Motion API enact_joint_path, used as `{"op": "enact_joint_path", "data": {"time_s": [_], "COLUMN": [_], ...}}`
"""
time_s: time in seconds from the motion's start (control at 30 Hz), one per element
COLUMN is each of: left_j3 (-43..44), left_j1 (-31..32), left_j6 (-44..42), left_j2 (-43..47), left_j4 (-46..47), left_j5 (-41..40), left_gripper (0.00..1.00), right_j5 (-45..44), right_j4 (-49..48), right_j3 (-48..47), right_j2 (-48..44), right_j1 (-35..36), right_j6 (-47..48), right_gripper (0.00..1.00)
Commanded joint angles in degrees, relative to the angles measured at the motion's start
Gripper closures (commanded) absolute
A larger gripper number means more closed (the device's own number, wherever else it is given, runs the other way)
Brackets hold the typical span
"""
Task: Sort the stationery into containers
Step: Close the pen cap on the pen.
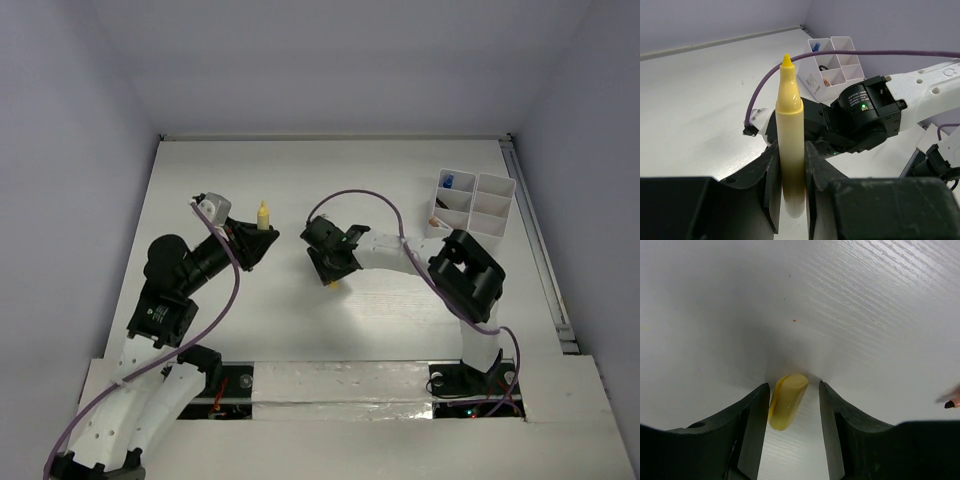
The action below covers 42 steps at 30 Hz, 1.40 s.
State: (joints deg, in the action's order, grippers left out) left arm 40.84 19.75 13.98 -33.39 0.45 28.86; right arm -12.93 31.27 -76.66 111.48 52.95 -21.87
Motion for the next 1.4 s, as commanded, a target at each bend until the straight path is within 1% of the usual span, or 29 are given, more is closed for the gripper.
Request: {"op": "enact_joint_path", "data": {"time_s": [0.0,0.13,0.17,0.23,0.27,0.3,0.37,0.43,0.47,0.53,0.57,0.63,0.67,0.7,0.73,0.77,0.8,0.9,0.93,0.97,1.03,1.07,1.1,1.13,1.17,1.2,1.27,1.3,1.37], "left_j3": [0.12,0.12,0.12,0.12,0.12,0.03,0.12,0.12,0.12,0.12,0.12,0.29,0.38,0.99,1.34,1.78,2.14,3.89,4.42,4.6,4.69,4.6,4.43,4.16,3.99,3.98,4.51,5.12,7.14], "left_j1": [-0.32,-0.32,-0.32,-0.32,-0.32,-0.32,-0.32,-0.32,-0.32,-0.32,-0.32,-0.32,-0.32,-0.32,-0.32,-0.32,-0.32,-0.32,-0.32,-0.32,-0.32,-0.32,-0.32,-0.32,-0.32,-0.32,-1.03,-1.55,-1.55], "left_j6": [-0.53,-0.53,-0.53,-0.53,-0.53,-0.62,-0.44,-0.36,-0.01,0.43,1.05,1.93,3.06,3.77,4.39,4.91,6.05,7.81,9.21,9.92,11.85,12.56,13.35,14.14,15.8,16.69,19.49,20.12,20.82], "left_j2": [1.13,1.13,1.13,1.13,1.04,0.87,0.43,0.08,-0.62,-1.85,-2.29,-4.04,-4.75,-5.45,-6.94,-7.65,-8.35,-11.25,-11.96,-13.36,-14.86,-16.52,-17.49,-19.33,-20.39,-21.27,-24.25,-25.14,-27.42], "left_j4": [1.84,2.01,1.93,1.92,2.01,1.93,2.01,2.27,2.36,3.24,3.59,5.26,5.96,7.36,7.98,8.6,10.0,13.07,14.04,15.1,18.09,19.14,20.37,22.82,24.06,25.29,28.9,29.86,30.14], "left_j5": [0.14,0.32,0.23,0.14,0.14,0.23,0.23,0.49,0.67,1.63,2.33,3.3,4.0,5.23,5.85,6.29,7.08,8.92,9.45,10.07,11.74,12.44,14.01,14.9,15.86,18.31,20.87,22.89,24.57], "left_gripper": [1.0,1.0,1.0,1.0,1.0,1.0,1.0,1.0,1.0,1.0,1.0,1.0,1.0,1.0,1.0,1.0,1.0,1.0,1.0,1.0,1.0,1.0,1.0,1.0,1.0,1.0,1.0,1.0,1.0], "right_j5": [-2.8,-4.03,-4.47,-4.47,-4.91,-5.35,-6.84,-6.67,-4.84,-0.72,4.96,11.84,17.96,20.29,22.75,27.47,29.78,36.21,37.44,41.45,45.78,49.89,52.11,54.3,57.2,58.62,61.08,61.61,62.15], "right_j4": [3.01,4.32,4.76,5.21,5.38,4.95,3.2,1.35,-0.05,-6.11,-11.96,-19.19,-22.71,-27.96,-30.45,-34.56,-40.87,-50.21,-51.99,-54.1,-62.26,-65.42,-72.24,-76.05,-80.01,-87.18,-93.11,-98.54,-103.31], "right_j3": [-3.23,-4.81,-5.07,-5.34,-5.25,-5.08,-3.94,-3.06,-2.71,-1.65,0.18,2.21,3.7,3.8,4.06,4.94,5.12,4.77,4.51,4.33,4.76,5.2,5.56,6.43,6.7,6.79,6.01,5.65,4.95], "right_j2": [1.54,2.86,3.39,3.48,2.96,2.34,-0.63,-3.36,-4.94,-10.12,-12.06,-17.4,-19.0,-20.24,-22.69,-23.76,-24.64,-26.84,-27.02,-26.76,-26.06,-25.53,-23.96,-22.99,-21.84,-19.22,-16.57,-15.34,-12.61], "right_j1": [0.49,0.49,0.49,0.49,0.49,0.49,0.49,0.49,-0.99,-2.93,-5.2,-7.94,-9.17,-11.35,-12.33,-13.39,-14.44,-17.43,-18.14,-19.97,-21.91,-23.84,-24.81,-25.69,-26.4,-27.19,-27.2,-27.2,-27.2], "right_j6": [-0.1,0.25,0.25,0.33,0.07,-0.1,0.16,0.86,1.12,1.65,1.83,1.57,0.35,-0.45,-0.89,-2.37,-3.52,-6.69,-7.65,-10.53,-14.76,-19.65,-22.49,-25.39,-31.25,-33.92,-40.49,-42.62,-46.14], "right_gripper": [0.51,0.56,0.64,0.71,0.81,0.86,0.93,0.95,0.97,0.98,0.99,1.0,1.0,1.0,1.0,1.0,1.0,1.0,1.0,1.0,1.0,1.0,1.0,1.0,1.0,1.0,1.0,1.0,1.0]}}
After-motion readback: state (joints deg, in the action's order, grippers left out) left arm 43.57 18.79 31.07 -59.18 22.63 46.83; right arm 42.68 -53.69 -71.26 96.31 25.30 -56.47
